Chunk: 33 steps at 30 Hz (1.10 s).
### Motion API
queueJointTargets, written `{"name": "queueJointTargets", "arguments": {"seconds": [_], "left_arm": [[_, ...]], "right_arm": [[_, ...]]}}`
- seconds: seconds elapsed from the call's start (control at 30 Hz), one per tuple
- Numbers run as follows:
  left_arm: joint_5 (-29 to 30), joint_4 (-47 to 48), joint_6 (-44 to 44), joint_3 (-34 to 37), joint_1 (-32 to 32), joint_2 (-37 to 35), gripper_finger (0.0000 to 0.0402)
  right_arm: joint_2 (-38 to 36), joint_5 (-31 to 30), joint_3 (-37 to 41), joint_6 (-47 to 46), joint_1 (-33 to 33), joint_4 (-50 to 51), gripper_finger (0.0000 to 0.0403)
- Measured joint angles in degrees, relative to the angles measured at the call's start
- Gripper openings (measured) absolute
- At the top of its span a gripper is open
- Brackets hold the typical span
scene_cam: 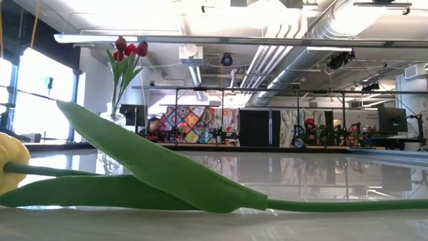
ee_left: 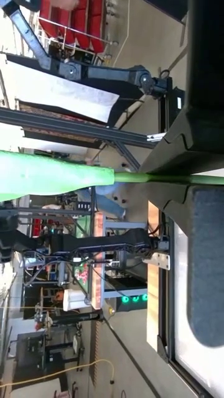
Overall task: Sort flowers into vase by color
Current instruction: Put the top yellow flower into the yellow vase
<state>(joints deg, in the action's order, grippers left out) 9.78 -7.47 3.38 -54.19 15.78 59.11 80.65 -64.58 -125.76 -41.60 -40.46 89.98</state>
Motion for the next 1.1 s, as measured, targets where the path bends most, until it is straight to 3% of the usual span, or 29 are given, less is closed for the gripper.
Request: {"name": "queueJointTargets", "arguments": {"seconds": [0.27,0.43,0.73,0.93,1.1], "left_arm": [[-0.28,-0.01,-0.02,0.00,-0.01,0.00,0.0000],[-0.42,-0.01,0.00,0.00,-0.01,0.00,0.0000],[-0.44,-0.05,0.91,0.00,0.01,0.00,0.0000],[-0.46,-0.05,2.05,0.00,0.01,0.00,0.0000],[-0.44,-0.07,2.51,0.00,0.80,0.00,0.0000]], "right_arm": [[-5.60,-4.77,16.36,-13.91,-3.96,-2.10,0.0067],[-8.15,-6.45,22.32,-15.50,-5.51,-6.17,0.0067],[-8.52,-0.28,25.41,-18.14,-1.41,-5.25,0.0067],[-8.98,-12.92,25.55,-15.13,-5.81,-5.21,0.0045],[-10.55,-17.00,26.00,-19.25,-12.24,-0.01,0.0004]]}}
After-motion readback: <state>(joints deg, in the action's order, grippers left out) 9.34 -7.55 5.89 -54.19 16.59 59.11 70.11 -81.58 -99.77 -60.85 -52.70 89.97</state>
